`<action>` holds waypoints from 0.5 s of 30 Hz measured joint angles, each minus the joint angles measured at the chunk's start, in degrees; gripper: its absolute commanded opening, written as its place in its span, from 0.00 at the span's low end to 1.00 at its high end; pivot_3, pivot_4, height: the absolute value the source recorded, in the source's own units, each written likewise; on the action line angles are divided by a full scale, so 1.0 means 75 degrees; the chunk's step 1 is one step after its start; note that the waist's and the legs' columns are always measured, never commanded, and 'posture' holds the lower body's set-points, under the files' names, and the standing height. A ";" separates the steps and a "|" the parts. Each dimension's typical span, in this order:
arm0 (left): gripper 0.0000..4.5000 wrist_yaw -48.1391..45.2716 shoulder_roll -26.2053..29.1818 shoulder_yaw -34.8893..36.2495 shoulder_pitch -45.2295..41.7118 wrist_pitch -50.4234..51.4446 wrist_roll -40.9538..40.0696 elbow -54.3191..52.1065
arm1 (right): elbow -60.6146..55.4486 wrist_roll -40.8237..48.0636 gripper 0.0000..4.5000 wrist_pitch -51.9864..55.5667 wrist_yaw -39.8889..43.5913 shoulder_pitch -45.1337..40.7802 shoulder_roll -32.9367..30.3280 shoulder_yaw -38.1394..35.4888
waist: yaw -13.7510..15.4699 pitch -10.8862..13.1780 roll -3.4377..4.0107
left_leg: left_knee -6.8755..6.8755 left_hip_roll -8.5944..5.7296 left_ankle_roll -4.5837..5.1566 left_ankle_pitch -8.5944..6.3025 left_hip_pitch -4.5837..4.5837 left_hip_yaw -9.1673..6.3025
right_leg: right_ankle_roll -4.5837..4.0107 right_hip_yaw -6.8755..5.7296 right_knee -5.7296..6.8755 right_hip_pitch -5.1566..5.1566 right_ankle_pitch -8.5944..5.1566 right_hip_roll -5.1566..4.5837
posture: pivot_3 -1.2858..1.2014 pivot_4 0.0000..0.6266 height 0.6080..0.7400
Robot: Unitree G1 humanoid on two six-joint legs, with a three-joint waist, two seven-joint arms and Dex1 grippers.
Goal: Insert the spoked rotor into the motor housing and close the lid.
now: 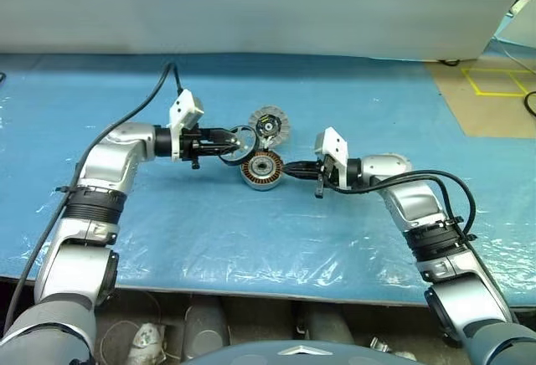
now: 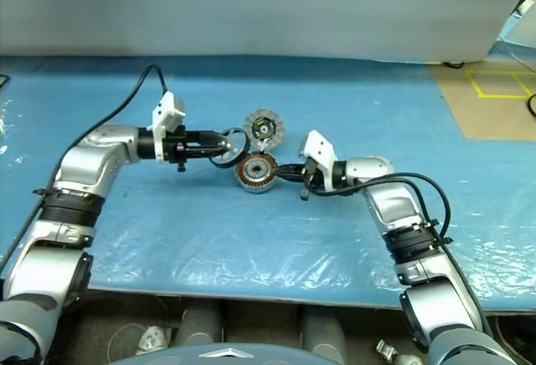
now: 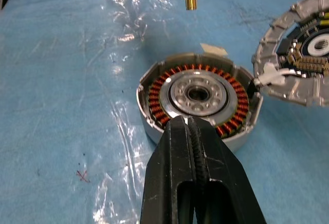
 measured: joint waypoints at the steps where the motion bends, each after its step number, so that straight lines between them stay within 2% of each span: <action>1: 0.30 0.0000 -0.0091 -0.0017 -0.0039 -0.0055 0.0006 0.0090 | -0.0001 -0.0002 0.00 0.0013 -0.0038 0.0038 -0.0006 0.0000 | 0.0001 0.0000 0.0000 | 0.0000 0.0001 0.0000 0.0000 0.0000 0.0000 | 0.0000 -0.0001 0.0000 0.0000 0.0000 0.0000 | 0.52 0.24 1.00; 9: 0.30 0.0036 -0.0726 -0.0196 -0.0239 -0.0366 0.0159 0.0700 | -0.0073 -0.0096 0.00 0.0044 -0.0290 0.0269 -0.0163 0.0001 | 0.0007 0.0001 -0.0002 | 0.0002 -0.0001 0.0000 0.0000 0.0000 -0.0001 | 0.0000 0.0000 0.0002 0.0001 0.0000 0.0000 | 0.52 0.24 1.00; 15: 0.30 0.0049 -0.0940 -0.0290 -0.0237 -0.0648 0.0311 0.0951 | -0.0296 -0.0089 0.00 0.0195 -0.0409 0.0378 -0.0192 -0.0004 | 0.0016 0.0002 -0.0003 | 0.0002 -0.0002 0.0001 0.0000 -0.0001 -0.0002 | 0.0001 -0.0001 0.0000 0.0001 0.0000 -0.0001 | 0.52 0.24 1.00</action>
